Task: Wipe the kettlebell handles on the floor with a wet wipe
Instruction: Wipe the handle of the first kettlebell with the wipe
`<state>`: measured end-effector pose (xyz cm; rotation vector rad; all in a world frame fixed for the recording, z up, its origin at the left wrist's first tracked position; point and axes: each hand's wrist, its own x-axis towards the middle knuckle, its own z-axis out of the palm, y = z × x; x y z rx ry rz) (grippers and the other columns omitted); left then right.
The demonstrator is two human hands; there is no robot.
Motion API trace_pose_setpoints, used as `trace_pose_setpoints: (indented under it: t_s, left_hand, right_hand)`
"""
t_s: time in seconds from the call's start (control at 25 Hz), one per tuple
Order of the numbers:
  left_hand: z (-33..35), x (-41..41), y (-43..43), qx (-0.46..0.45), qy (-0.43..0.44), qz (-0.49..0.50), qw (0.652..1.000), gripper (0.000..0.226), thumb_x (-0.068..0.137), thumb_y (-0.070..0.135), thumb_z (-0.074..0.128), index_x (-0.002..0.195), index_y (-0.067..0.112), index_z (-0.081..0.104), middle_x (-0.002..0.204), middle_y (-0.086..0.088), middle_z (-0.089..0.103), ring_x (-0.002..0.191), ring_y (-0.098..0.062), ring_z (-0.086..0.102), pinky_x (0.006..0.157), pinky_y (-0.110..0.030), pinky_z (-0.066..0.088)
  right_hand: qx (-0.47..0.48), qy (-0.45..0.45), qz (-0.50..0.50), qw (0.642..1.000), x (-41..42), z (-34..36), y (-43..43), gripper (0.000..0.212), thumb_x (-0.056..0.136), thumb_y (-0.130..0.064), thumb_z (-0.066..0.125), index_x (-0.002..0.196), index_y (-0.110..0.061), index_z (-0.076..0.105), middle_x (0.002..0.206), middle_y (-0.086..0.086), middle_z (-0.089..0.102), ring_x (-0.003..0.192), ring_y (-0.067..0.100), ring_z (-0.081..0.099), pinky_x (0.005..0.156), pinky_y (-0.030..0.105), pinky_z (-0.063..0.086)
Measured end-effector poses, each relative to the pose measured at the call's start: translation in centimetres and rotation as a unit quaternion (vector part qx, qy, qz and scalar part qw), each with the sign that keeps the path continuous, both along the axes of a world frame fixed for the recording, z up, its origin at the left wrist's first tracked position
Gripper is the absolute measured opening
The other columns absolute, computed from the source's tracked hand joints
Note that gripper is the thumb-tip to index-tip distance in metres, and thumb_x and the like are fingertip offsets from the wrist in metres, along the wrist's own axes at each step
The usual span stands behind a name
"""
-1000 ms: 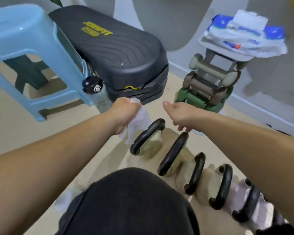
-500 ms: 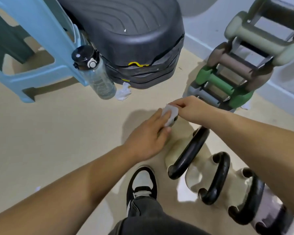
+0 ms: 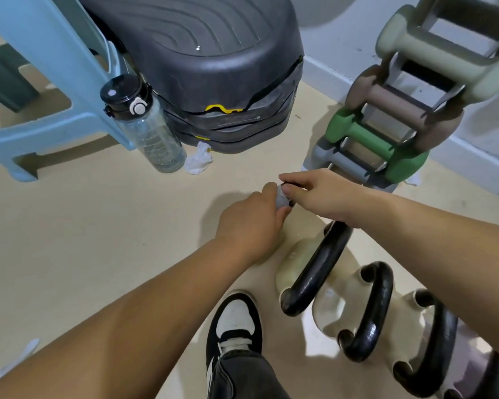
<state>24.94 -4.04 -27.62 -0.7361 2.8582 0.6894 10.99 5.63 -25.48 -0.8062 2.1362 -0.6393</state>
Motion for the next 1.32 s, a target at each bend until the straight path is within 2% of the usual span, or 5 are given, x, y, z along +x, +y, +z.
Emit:
trace_pose_setpoints:
  t_s: [0.48, 0.64, 1.04, 1.2, 1.32]
  left_hand:
    - [-0.6, 4.6, 0.5, -0.062, -0.019, 0.002, 0.998, 0.062, 0.106, 0.040, 0.027, 0.159, 0.012, 0.008, 0.126, -0.011, 0.053, 0.097, -0.030, 0.058, 0.072, -0.040, 0.047]
    - [0.4, -1.9, -0.1, -0.046, -0.089, -0.012, 0.995, 0.050, 0.107, 0.044, 0.029, 0.142, 0.008, 0.030, 0.111, -0.011, 0.060, 0.076, -0.028, 0.049, 0.053, -0.035, 0.029]
    - [-3.1, 10.2, 1.0, -0.035, 0.083, -0.036, 0.995, 0.067, 0.103, 0.032, 0.034, 0.159, 0.017, -0.001, 0.114, -0.010, 0.050, 0.091, -0.027, 0.052, 0.063, -0.033, 0.039]
    - [-1.1, 6.3, 0.2, -0.051, 0.001, 0.006, 0.999, 0.060, 0.106, 0.039, 0.033, 0.156, 0.013, 0.013, 0.120, -0.010, 0.054, 0.099, -0.029, 0.056, 0.072, -0.040, 0.047]
    - [0.1, 2.0, -0.4, -0.004, -0.059, 0.001, 0.998, 0.034, 0.105, 0.040, 0.037, 0.125, 0.013, 0.040, 0.090, -0.002, 0.056, 0.078, -0.027, 0.058, 0.055, -0.036, 0.035]
  right_hand:
    - [0.024, 0.059, 0.030, 0.998, 0.5, -0.1, -0.3, 0.047, 0.102, -0.046, 0.045, 0.147, -0.033, 0.048, 0.143, -0.005, 0.055, 0.117, 0.014, 0.052, 0.101, 0.026, 0.036]
    - [0.006, 0.050, 0.034, 0.998, 0.2, -0.6, -0.3, 0.046, 0.103, -0.041, 0.048, 0.147, -0.029, 0.050, 0.148, -0.007, 0.053, 0.138, 0.012, 0.045, 0.112, 0.024, 0.031]
    - [0.074, 0.109, 0.074, 0.989, 1.4, 1.0, -0.8, 0.047, 0.105, -0.046, 0.038, 0.128, -0.009, 0.057, 0.120, 0.011, 0.066, 0.110, 0.033, 0.060, 0.099, 0.043, 0.046]
    - [0.086, 0.086, 0.047, 0.991, 2.3, 1.0, -1.1, 0.065, 0.098, -0.062, 0.040, 0.134, -0.008, 0.051, 0.126, 0.011, 0.062, 0.117, 0.032, 0.058, 0.102, 0.045, 0.044]
    - [0.069, 0.073, 0.032, 0.994, 2.2, 1.0, -1.0, 0.065, 0.092, -0.066, 0.048, 0.118, -0.008, 0.058, 0.114, 0.011, 0.066, 0.108, 0.032, 0.061, 0.092, 0.043, 0.048]
